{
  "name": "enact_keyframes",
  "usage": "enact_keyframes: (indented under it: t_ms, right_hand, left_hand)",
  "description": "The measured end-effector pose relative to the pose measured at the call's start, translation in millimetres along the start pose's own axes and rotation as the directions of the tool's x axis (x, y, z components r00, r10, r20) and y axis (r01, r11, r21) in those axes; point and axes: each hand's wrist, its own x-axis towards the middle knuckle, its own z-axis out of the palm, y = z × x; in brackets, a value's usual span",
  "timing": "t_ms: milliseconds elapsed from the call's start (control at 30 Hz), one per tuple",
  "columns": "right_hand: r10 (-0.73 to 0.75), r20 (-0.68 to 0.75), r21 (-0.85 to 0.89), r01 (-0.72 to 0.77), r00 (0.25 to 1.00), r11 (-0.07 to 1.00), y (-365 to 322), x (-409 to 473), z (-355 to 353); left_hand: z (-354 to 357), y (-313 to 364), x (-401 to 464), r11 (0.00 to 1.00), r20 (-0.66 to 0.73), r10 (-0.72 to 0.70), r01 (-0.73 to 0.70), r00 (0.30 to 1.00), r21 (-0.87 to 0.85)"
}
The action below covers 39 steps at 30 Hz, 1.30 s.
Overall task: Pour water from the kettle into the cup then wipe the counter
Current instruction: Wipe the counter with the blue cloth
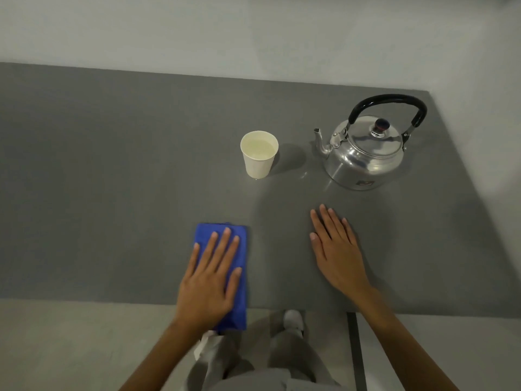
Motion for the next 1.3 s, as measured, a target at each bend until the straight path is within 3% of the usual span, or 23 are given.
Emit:
enact_keyframes:
  t_ms: [200, 300, 500, 633, 800, 1000, 1167, 1300]
  right_hand:
    - [0.006, -0.009, -0.010, -0.006, 1.000, 1.000, -2.5, -0.3, -0.9]
    - [0.006, -0.007, -0.013, -0.007, 1.000, 1.000, -2.9, 0.5, -0.4]
    - [-0.002, -0.004, -0.031, 0.002, 1.000, 1.000, -1.0, -0.1, -0.2]
    - [-0.005, -0.006, -0.024, 0.005, 1.000, 1.000, 0.2, 0.6, -0.6]
    - [0.004, -0.010, -0.013, -0.004, 1.000, 1.000, 0.2, 0.8, 0.8]
    - [0.016, -0.015, -0.023, -0.016, 1.000, 1.000, -1.4, 1.5, -0.2]
    - [0.017, -0.013, -0.040, -0.017, 1.000, 0.999, -3.4, 2.3, -1.0]
    - [0.016, -0.013, -0.040, -0.016, 1.000, 0.999, -3.0, 2.1, -0.9]
  left_hand:
    - [-13.5, -15.2, 64.7, 0.977, -0.086, -0.214, 0.213, 0.973, -0.015]
    - [-6.4, 13.6, 91.1, 0.974, -0.072, -0.225, 0.227, 0.972, 0.020]
    - [16.9, 89.9, 68.1, 0.998, -0.002, 0.060, -0.060, 0.998, 0.013]
    - [16.8, 73.1, 21.1, 0.984, 0.028, 0.175, -0.176, 0.984, 0.041]
    - [2.2, 4.3, -15.9, 0.998, 0.015, 0.036, -0.037, 0.999, 0.055]
    - [-21.5, -48.5, 27.6, 0.993, -0.042, -0.116, 0.115, 0.992, -0.026]
    - [-21.8, -32.6, 95.2, 0.975, -0.086, -0.223, 0.222, 0.971, -0.019]
    - [-10.7, 9.6, 110.3, 0.983, -0.066, -0.183, 0.184, 0.981, 0.015]
